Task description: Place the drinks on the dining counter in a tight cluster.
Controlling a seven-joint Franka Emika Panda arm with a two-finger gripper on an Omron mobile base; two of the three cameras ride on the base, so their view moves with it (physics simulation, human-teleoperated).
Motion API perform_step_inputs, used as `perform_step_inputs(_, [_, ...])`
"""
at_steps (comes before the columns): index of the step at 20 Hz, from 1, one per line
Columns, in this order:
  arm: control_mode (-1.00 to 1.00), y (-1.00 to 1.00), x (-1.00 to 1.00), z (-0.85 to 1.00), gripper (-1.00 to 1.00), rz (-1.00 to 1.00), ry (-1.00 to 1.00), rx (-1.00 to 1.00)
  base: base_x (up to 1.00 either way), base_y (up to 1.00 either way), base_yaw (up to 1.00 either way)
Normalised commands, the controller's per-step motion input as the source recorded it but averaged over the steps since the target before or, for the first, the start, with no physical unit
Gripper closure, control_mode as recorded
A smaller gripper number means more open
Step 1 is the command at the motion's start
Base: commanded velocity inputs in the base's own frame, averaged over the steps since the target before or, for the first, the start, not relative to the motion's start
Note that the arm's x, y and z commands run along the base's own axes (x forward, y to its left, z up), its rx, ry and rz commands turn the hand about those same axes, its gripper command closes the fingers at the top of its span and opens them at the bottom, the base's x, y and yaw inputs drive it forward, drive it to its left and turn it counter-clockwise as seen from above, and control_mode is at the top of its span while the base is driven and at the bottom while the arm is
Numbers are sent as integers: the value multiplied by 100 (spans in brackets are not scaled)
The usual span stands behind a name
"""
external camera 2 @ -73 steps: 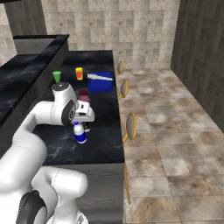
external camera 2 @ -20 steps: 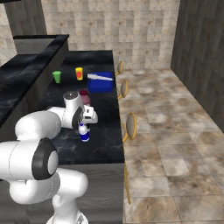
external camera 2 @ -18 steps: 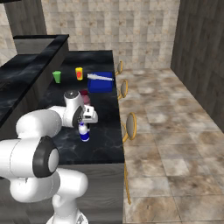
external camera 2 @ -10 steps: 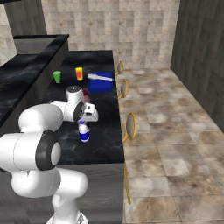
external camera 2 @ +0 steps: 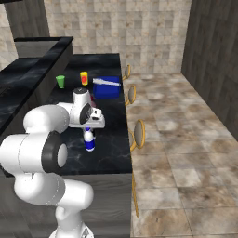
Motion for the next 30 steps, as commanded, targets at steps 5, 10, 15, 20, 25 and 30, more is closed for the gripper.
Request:
perform_step_inputs(5, [-100, 0, 0, -10, 100, 0, 0, 0, 0, 0, 0])
perform_step_inputs(10, [-100, 0, 0, -9, 100, 0, 2, 0, 0, 0, 0])
perform_step_inputs(15, [-100, 0, 1, -2, 100, 0, 14, 0, 0, 0, 0])
perform_step_inputs(20, [-100, 0, 1, -1, 100, 0, 9, 0, 0, 0, 0])
perform_step_inputs(25, [-100, 0, 0, 0, 100, 0, 0, 0, 0, 0, 0])
perform_step_inputs(30, [-100, 0, 0, 0, 100, 0, -3, 0, 0, 0, 0])
